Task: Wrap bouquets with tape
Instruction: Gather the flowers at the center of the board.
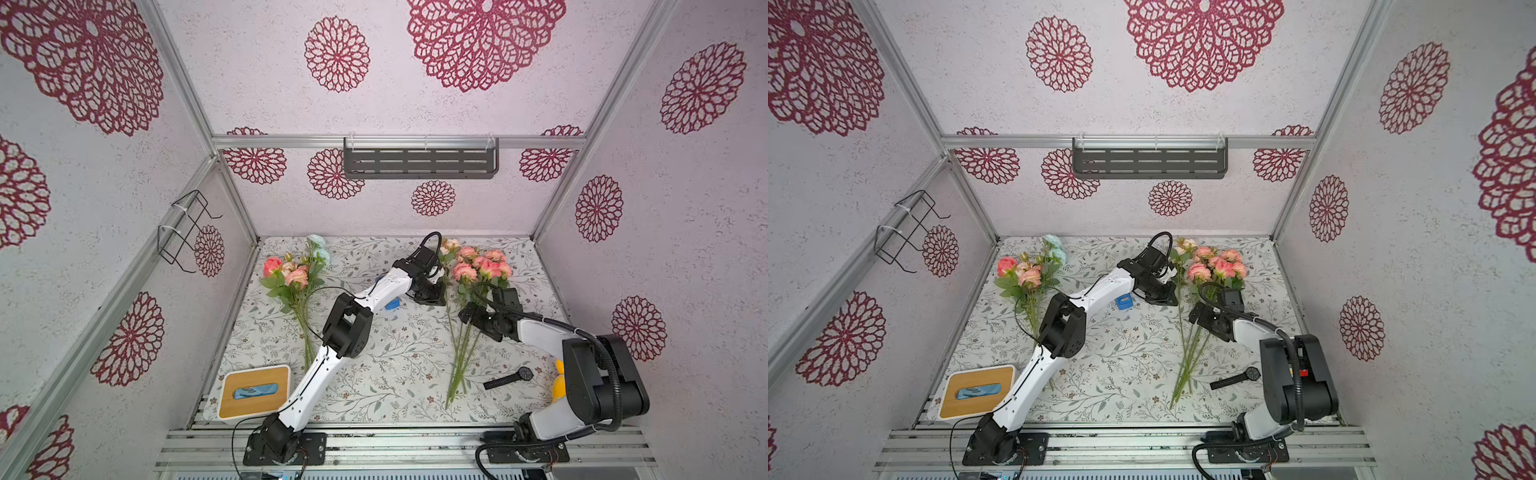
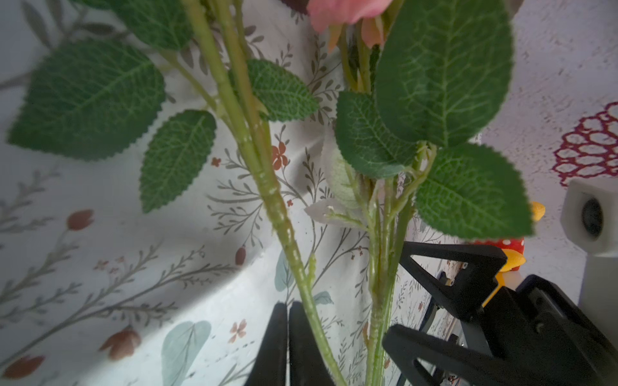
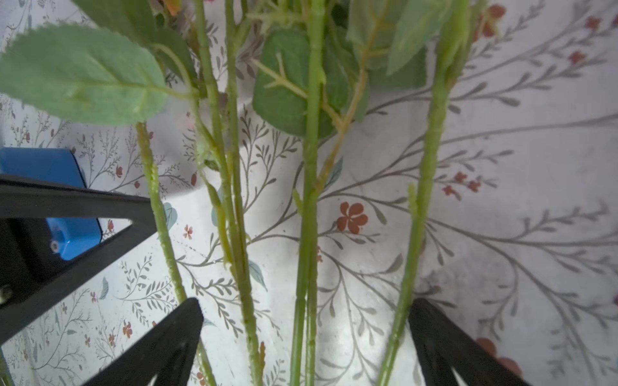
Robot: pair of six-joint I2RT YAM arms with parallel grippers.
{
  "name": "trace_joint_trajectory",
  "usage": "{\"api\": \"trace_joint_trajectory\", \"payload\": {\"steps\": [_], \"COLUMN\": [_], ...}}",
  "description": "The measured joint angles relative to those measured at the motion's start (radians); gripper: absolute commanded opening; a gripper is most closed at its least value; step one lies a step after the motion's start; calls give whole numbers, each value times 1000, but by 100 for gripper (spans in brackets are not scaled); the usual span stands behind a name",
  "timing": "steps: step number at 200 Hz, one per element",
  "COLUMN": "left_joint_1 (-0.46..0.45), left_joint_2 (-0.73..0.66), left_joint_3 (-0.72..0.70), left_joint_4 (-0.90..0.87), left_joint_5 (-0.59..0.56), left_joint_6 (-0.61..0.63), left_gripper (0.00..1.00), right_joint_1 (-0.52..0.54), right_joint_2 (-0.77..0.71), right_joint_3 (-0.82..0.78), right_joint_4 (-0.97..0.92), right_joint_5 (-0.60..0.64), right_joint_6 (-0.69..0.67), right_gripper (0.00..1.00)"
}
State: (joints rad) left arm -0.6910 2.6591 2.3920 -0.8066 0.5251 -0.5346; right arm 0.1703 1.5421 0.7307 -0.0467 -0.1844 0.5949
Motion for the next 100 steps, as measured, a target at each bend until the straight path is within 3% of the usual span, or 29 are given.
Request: {"api": "trace_joint_trajectory", "payload": {"steps": [62, 100], "left_joint_1": [0, 8], "left_joint_2": [26, 38], "left_joint_3": [14, 28], "left_joint_4": [0, 0], "left_joint_5": [35, 44], "left_joint_6": [0, 0], "left_gripper": [8, 7], "right_joint_1": [119, 158], "right_joint_2": [109, 120], "right_joint_3": [142, 151], "right_joint_4": [-104, -104], "right_joint_5": [134, 159], "right_joint_6": [-25, -23], "right_gripper": [99, 99]}}
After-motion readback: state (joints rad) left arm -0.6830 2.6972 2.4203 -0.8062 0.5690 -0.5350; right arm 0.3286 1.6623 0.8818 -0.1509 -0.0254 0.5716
